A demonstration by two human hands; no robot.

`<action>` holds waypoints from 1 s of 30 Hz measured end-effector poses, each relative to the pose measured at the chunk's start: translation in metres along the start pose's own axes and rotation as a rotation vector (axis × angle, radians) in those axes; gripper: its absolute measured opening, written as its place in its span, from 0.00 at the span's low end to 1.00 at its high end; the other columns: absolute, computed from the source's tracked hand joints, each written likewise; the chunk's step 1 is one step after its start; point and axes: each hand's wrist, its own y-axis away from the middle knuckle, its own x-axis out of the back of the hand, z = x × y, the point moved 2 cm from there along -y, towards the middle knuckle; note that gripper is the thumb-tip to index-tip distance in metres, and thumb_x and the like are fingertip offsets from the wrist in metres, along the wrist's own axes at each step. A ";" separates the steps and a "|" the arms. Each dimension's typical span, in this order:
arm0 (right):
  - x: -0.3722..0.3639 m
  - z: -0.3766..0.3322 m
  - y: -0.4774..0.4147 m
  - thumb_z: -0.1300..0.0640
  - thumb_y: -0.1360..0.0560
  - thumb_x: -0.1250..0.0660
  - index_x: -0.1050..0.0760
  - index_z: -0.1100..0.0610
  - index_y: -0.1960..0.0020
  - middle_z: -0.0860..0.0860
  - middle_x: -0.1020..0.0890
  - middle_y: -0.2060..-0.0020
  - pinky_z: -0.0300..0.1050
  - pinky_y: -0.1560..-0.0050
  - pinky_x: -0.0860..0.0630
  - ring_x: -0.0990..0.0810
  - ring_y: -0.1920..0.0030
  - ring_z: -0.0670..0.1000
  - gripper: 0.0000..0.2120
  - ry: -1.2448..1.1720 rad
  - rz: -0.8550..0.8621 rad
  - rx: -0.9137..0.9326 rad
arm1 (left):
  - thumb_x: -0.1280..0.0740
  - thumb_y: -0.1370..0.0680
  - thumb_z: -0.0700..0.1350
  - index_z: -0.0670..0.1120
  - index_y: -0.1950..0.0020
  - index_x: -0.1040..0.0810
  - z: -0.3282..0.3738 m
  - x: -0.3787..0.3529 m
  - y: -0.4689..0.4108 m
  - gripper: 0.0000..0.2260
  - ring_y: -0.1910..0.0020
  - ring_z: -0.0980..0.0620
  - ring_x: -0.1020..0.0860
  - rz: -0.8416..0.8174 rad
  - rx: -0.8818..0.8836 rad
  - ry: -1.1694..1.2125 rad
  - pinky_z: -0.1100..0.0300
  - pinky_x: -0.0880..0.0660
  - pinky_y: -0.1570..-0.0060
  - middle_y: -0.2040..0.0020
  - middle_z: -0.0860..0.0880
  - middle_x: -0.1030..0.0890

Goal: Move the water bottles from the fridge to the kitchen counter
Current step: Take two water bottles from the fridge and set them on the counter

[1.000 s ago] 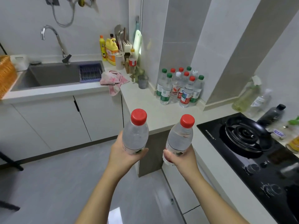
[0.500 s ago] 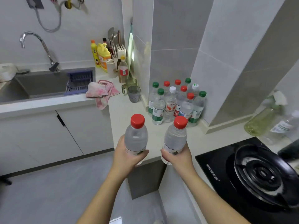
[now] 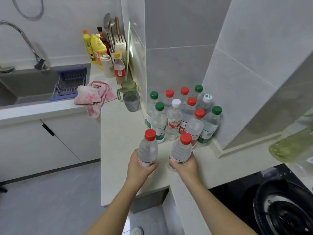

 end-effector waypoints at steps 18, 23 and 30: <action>0.000 0.007 -0.019 0.66 0.35 0.25 0.25 0.66 0.53 0.64 0.20 0.60 0.45 0.61 0.23 0.22 0.62 0.51 0.14 0.038 -0.018 -0.016 | 0.24 0.36 0.36 0.50 0.50 0.28 -0.023 -0.022 -0.039 0.21 0.60 0.61 0.22 -0.072 -0.079 0.088 0.71 0.29 0.62 0.56 0.55 0.21; 0.004 0.036 -0.020 0.43 0.33 0.22 0.22 0.56 0.47 0.54 0.18 0.53 0.55 0.51 0.19 0.17 0.52 0.53 0.23 0.208 -0.001 -0.049 | 0.26 0.36 0.47 0.50 0.62 0.29 -0.047 -0.017 -0.046 0.12 0.65 0.55 0.27 -0.140 -0.160 -0.197 0.57 0.31 0.69 0.65 0.54 0.25; 0.003 0.029 -0.014 0.53 0.36 0.19 0.25 0.57 0.44 0.51 0.21 0.51 0.46 0.53 0.22 0.19 0.51 0.51 0.25 0.339 0.126 -0.048 | 0.22 0.33 0.47 0.47 0.50 0.22 -0.031 -0.023 -0.055 0.16 0.56 0.58 0.28 -0.194 -0.130 -0.280 0.72 0.32 0.61 0.54 0.54 0.25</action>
